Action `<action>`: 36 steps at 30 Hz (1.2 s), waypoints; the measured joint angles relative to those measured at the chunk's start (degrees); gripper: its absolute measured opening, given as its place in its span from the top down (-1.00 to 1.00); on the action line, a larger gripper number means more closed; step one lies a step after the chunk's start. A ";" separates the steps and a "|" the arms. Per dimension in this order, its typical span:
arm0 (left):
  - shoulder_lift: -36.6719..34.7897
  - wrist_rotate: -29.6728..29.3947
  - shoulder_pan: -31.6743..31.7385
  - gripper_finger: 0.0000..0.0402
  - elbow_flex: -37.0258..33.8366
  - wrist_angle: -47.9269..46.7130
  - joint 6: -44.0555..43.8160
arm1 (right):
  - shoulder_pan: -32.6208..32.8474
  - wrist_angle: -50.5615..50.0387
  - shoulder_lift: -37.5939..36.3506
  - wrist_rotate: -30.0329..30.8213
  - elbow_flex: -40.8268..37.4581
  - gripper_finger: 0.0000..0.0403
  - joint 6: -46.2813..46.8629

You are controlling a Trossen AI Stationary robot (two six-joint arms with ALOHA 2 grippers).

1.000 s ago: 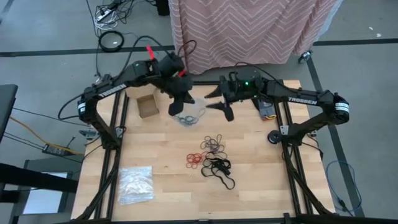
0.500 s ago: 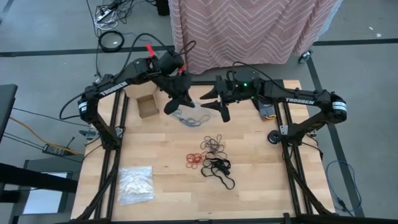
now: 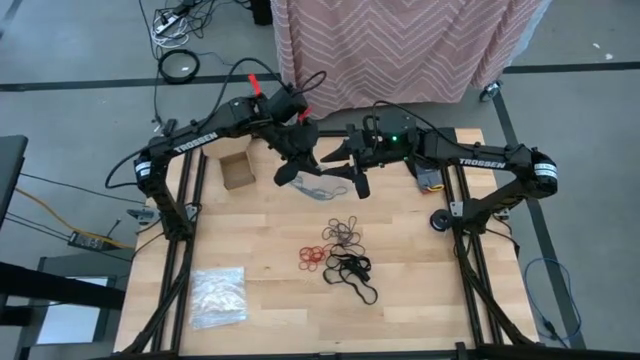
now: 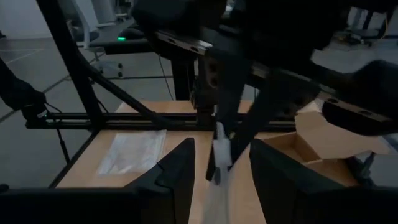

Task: Sort rubber bands
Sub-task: Close the transparent zip bag

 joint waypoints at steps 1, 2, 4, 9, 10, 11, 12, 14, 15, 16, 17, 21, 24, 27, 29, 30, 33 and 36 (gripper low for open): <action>0.01 0.01 0.00 1.00 0.00 -0.10 -0.02 | 0.00 0.00 0.00 0.16 0.00 0.33 0.46; 0.01 0.01 0.00 1.00 0.00 -0.05 -0.02 | -0.04 -0.06 0.00 0.17 0.00 0.36 0.89; -0.01 0.01 0.00 1.00 0.00 0.05 -0.02 | -0.04 -0.21 0.00 0.17 0.00 0.44 1.11; -0.01 -0.08 0.00 1.00 0.00 0.35 -0.04 | -0.04 -1.65 0.00 -0.18 -0.01 0.71 1.15; -0.01 -0.10 0.00 1.00 0.00 0.40 -0.04 | -0.04 -1.77 0.00 -0.28 -0.02 0.76 1.14; -0.01 -0.15 0.00 1.00 0.00 0.40 -0.05 | -0.04 -1.75 0.00 -0.42 -0.02 0.82 1.14; -0.01 -0.23 0.00 1.00 0.00 0.47 -0.07 | -0.04 -1.75 0.00 -0.64 -0.02 0.87 1.14; -0.01 -0.25 -0.02 1.00 0.00 0.78 -0.07 | -0.07 -1.79 0.00 -0.87 -0.02 0.95 1.14; -0.01 -0.27 -0.01 1.00 0.00 1.10 -0.07 | -0.07 -1.79 0.00 -0.89 -0.02 0.96 1.14; -0.01 -0.29 0.00 1.00 0.00 1.23 -0.07 | -0.09 -1.77 0.00 -0.83 -0.02 0.96 1.14; -0.01 -0.30 0.00 1.00 0.00 1.18 -0.08 | -0.09 -1.77 0.00 -0.79 -0.02 0.95 1.14; -0.01 -0.30 0.00 1.00 0.00 1.25 -0.09 | -0.09 -1.48 0.00 -0.94 -0.02 0.87 0.68; -0.01 -0.30 -0.02 1.00 0.00 1.29 -0.09 | -0.09 -1.13 0.00 -1.13 -0.02 0.80 0.65; -0.01 -0.34 0.00 1.00 0.00 1.29 -0.11 | -0.09 -0.44 0.00 -1.16 -0.02 0.75 0.61; -0.01 -0.34 -0.01 1.00 0.00 1.32 -0.10 | -0.09 0.10 0.00 -1.14 -0.02 0.73 0.59; -0.01 -0.36 -0.02 1.00 0.00 1.29 -0.11 | -0.09 0.29 0.00 -0.83 -0.02 0.73 0.60; -0.01 -0.38 0.00 1.00 0.00 1.34 -0.11 | -0.19 0.10 0.00 0.21 -0.02 0.78 1.83; -0.01 -0.60 -0.02 1.00 0.00 1.66 -0.11 | -0.44 -0.78 0.00 0.20 -0.02 0.93 2.53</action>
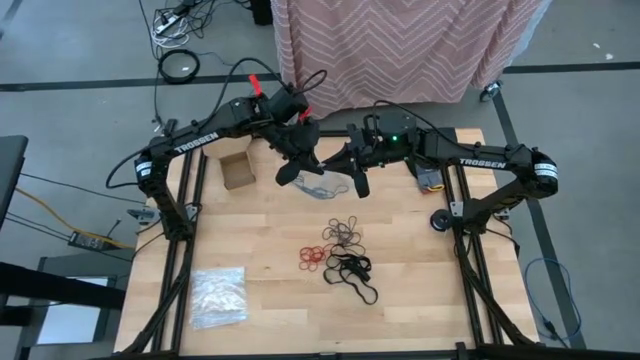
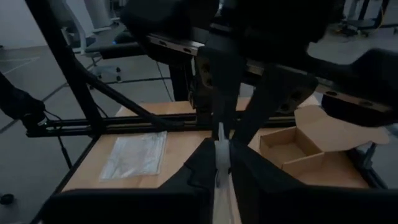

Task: Sort rubber bands
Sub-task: Close the transparent zip bag

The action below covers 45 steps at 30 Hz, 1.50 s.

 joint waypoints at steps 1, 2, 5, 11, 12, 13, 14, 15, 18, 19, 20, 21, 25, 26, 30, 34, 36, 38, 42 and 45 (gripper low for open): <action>0.00 -0.05 0.00 1.00 0.00 -0.01 -0.02 | 0.00 -0.40 0.00 0.02 0.00 0.95 -0.04; 0.00 -0.06 0.01 1.00 0.00 -0.04 -0.03 | -0.04 -0.68 0.00 0.24 0.00 0.96 -0.06; 0.00 -0.11 0.00 1.00 0.55 -0.87 -0.13 | -0.02 -1.31 -0.02 0.65 0.00 0.95 0.18; 0.02 -2.16 -0.03 1.00 5.47 -3.43 0.23 | -0.05 -0.30 -0.31 0.51 -0.66 0.97 0.73; 0.02 -3.26 0.00 1.00 6.40 -4.47 0.76 | -0.07 0.08 -0.28 0.36 -0.82 0.97 1.07; 0.02 -4.20 0.17 1.00 7.15 -5.26 1.47 | -0.09 0.24 -0.26 0.35 -0.85 0.97 1.23; 0.02 -4.80 0.31 1.00 7.73 -5.88 1.94 | -0.09 0.28 -0.24 0.37 -0.85 0.98 1.25; 0.02 -4.99 0.54 1.00 8.14 -6.44 2.47 | -0.09 0.26 -0.24 0.35 -0.87 0.98 1.25; 0.02 -6.06 0.71 1.00 8.37 -7.82 2.98 | -0.09 0.68 -0.05 0.29 -1.10 0.98 1.68; 0.02 -6.73 0.69 1.00 8.38 -8.05 3.05 | -0.09 0.72 -0.02 0.13 -1.14 0.98 1.90; 0.00 -7.58 0.66 1.00 8.40 -8.07 3.06 | -0.09 0.71 -0.02 0.01 -1.16 0.98 2.13; 0.02 -8.16 0.61 1.00 8.44 -7.87 3.06 | -0.09 0.72 -0.02 -0.02 -1.16 0.98 2.28; 0.33 -9.53 0.20 1.00 8.46 -6.69 3.07 | -0.09 0.54 -0.02 -0.33 -1.18 0.99 2.54; 0.49 -9.86 -0.08 0.99 8.46 -6.11 3.07 | -0.09 0.50 -0.02 -0.39 -1.18 0.99 2.54; 0.55 -10.33 -0.65 0.90 8.46 -5.81 3.55 | -0.09 0.40 -0.04 -0.92 -1.22 0.99 2.76; 0.55 -8.51 -0.83 0.74 8.59 -7.05 3.17 | -0.33 0.17 0.10 -2.19 -1.29 0.99 2.91; 0.55 -7.47 -0.81 0.64 8.63 -9.51 2.98 | -0.31 0.00 0.20 -2.49 -1.38 1.00 2.91; 0.55 -7.47 -0.81 0.53 8.63 -11.63 2.86 | -0.31 0.08 0.20 -2.51 -1.38 1.00 2.91; 0.58 -9.35 -0.83 0.33 8.63 -10.63 2.83 | -0.31 0.08 0.20 -3.18 -1.37 1.00 3.18; 0.61 -9.56 -0.84 0.23 8.63 -8.73 1.93 | -0.33 -0.33 0.17 -3.21 -1.36 1.00 3.20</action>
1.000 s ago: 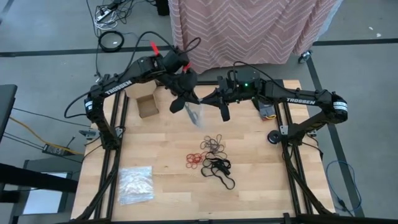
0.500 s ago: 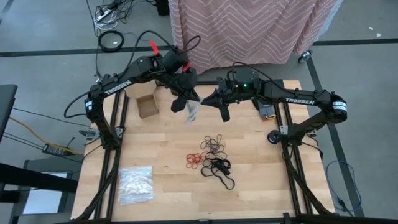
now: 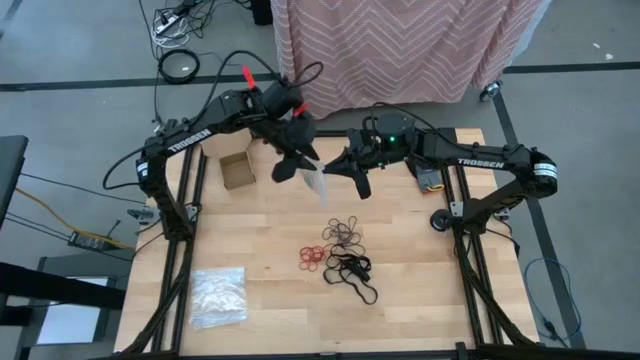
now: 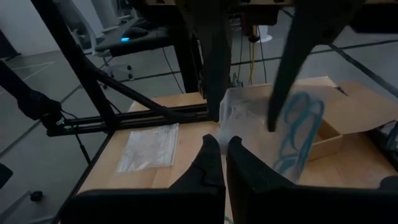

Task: Sort rubber bands
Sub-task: Close the transparent zip bag

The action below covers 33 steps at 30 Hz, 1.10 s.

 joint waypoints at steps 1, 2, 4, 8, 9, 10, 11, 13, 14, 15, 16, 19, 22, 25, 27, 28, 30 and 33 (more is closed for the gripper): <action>0.00 0.00 -0.01 0.21 0.00 0.51 -0.33 | 0.00 -0.17 0.00 0.02 0.00 1.00 0.05; 0.00 -0.01 -0.01 0.20 0.00 1.08 -0.49 | 0.00 -0.16 0.00 0.02 0.00 1.00 0.08; 0.02 0.00 -0.01 0.19 0.02 1.86 -0.72 | 0.00 -0.13 -0.04 0.04 0.06 1.00 0.10; 0.04 0.58 -0.06 0.27 0.02 3.75 -2.26 | -0.02 -0.16 -0.07 0.11 0.09 1.00 0.13; 0.04 0.99 -0.06 0.33 0.02 3.55 -2.28 | -0.02 -0.15 -0.07 0.11 0.09 1.00 0.13; 0.04 1.80 -0.06 0.41 0.02 3.14 -2.32 | -0.04 -0.13 -0.07 0.17 0.09 1.00 0.13; 0.04 2.27 -0.06 0.51 0.02 2.75 -2.30 | -0.04 -0.13 -0.07 0.43 0.09 1.00 0.13; 0.04 2.69 -0.06 0.78 0.02 2.75 -2.06 | -0.04 -0.13 -0.09 0.71 0.09 1.00 0.13; 0.04 2.79 -0.06 0.88 0.02 2.81 -1.99 | -0.04 -0.16 -0.09 0.74 0.09 1.00 0.13; 0.04 2.71 -0.06 0.93 0.02 2.96 -2.00 | -0.06 -0.12 0.08 0.70 0.10 1.00 0.13; 0.04 2.35 -0.06 0.95 0.02 3.14 -1.99 | -0.04 0.08 0.39 0.62 0.18 1.00 0.35; 0.11 0.15 -0.06 0.98 1.41 2.72 -1.95 | -0.13 0.68 1.53 0.34 0.29 1.00 1.47; 0.09 -0.80 0.18 0.98 3.39 4.57 -1.77 | 0.41 0.90 3.39 -0.98 0.30 0.98 2.27; -0.02 -1.49 0.57 0.99 5.49 3.67 -1.74 | 1.12 1.71 5.38 -1.85 0.17 0.98 2.92; -0.02 -2.67 0.83 0.99 7.00 3.59 -1.30 | 1.29 2.34 5.54 -1.84 0.17 0.98 2.99; -0.02 -2.94 0.90 0.99 7.70 3.26 -0.99 | 1.27 2.81 5.84 -1.86 0.21 0.98 2.97; -0.02 -3.77 1.46 0.99 9.02 2.34 -0.24 | 1.25 2.58 5.95 -1.83 0.18 0.99 3.46; -0.02 -4.33 2.41 0.99 10.14 1.28 -0.06 | 1.15 3.41 5.64 -1.90 0.17 0.99 3.50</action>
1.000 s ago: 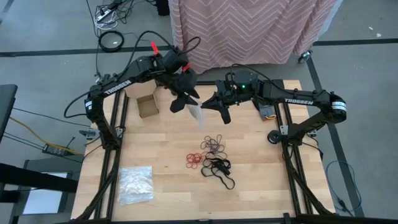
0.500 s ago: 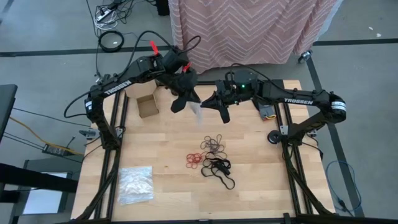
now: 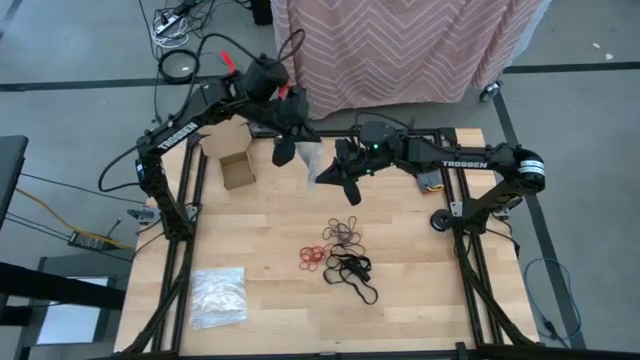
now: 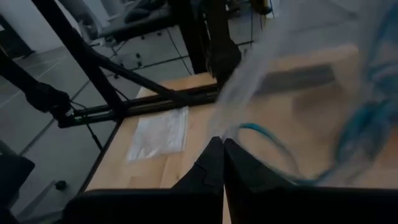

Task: Sort rubber bands
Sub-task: Close the transparent zip bag

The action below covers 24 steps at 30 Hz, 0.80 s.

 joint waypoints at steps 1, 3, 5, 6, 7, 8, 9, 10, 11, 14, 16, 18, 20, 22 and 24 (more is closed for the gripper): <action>-0.01 0.01 0.30 0.99 0.10 -0.30 0.25 | -0.15 0.24 -0.23 0.00 0.01 0.99 0.17; -0.04 -0.46 0.59 0.99 0.11 -2.12 1.01 | -0.63 0.75 -0.67 0.70 0.01 1.00 0.55; -0.04 -1.52 0.71 1.00 0.09 -4.96 1.50 | -1.69 0.65 -1.79 1.08 -0.03 0.99 0.66; -0.04 -1.88 0.71 1.00 0.03 -6.05 1.82 | -2.27 0.81 -2.65 1.09 -0.03 0.98 0.96; -0.04 -2.48 0.71 1.00 -0.04 -6.69 2.15 | -2.75 0.70 -3.55 1.11 -0.02 0.95 1.00; -0.04 -2.68 0.71 1.00 -0.04 -6.89 2.28 | -3.12 0.85 -4.24 1.15 0.03 0.92 1.02; -0.04 -2.67 0.71 1.00 -0.04 -6.66 2.28 | -3.49 0.87 -4.78 1.20 0.03 0.87 1.17; -0.04 -2.69 0.71 1.00 -0.04 -6.30 2.28 | -3.81 0.84 -5.17 1.59 0.03 0.82 1.48; -0.04 -2.67 0.68 1.00 -0.04 -5.79 2.26 | -4.07 0.84 -5.33 1.96 0.03 0.76 2.02; -0.04 -2.54 0.60 1.00 -0.04 -4.27 1.78 | -4.90 2.51 -5.32 1.99 0.03 0.58 3.80; 0.21 -2.50 0.27 1.00 -0.06 -3.53 1.62 | -5.09 4.58 -5.01 2.07 0.03 0.46 5.19; 0.45 -2.46 -0.08 1.00 -0.07 -2.98 1.49 | -5.16 4.95 -4.96 2.74 0.03 0.39 5.51; 0.91 -2.42 -0.29 1.00 -0.15 -2.92 1.45 | -5.19 5.50 -4.96 3.07 0.03 0.36 5.53; 1.24 -2.16 -0.52 1.00 -0.15 -2.17 1.43 | -5.38 5.55 -4.94 3.07 0.03 0.36 5.81; 1.60 -2.08 -0.52 1.00 -0.15 -1.36 1.43 | -5.49 5.54 -4.94 2.78 0.03 0.38 6.03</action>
